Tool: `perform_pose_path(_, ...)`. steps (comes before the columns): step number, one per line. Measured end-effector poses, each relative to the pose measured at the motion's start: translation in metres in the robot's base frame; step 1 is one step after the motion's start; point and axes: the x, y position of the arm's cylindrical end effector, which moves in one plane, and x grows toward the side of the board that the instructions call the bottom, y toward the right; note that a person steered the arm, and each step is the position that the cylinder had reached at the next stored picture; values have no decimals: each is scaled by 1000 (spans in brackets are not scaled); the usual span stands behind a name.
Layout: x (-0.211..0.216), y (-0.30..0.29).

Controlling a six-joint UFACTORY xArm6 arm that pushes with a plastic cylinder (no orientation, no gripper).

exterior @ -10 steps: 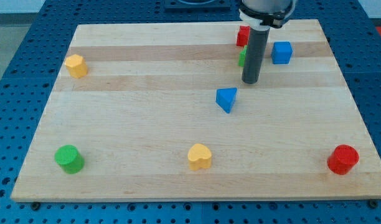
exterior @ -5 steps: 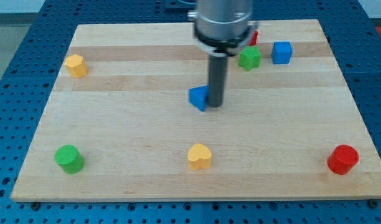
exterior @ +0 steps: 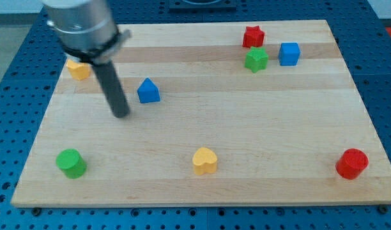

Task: Drive blue triangle left diagonally towards green circle

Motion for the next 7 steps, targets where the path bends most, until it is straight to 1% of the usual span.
perform_pose_path(1, 25, 53)
perform_pose_path(2, 31, 130)
perform_pose_path(3, 27, 132)
perform_pose_path(4, -40, 115)
perform_pose_path(5, -48, 113)
perform_pose_path(6, -79, 106)
perform_pose_path(7, -79, 98)
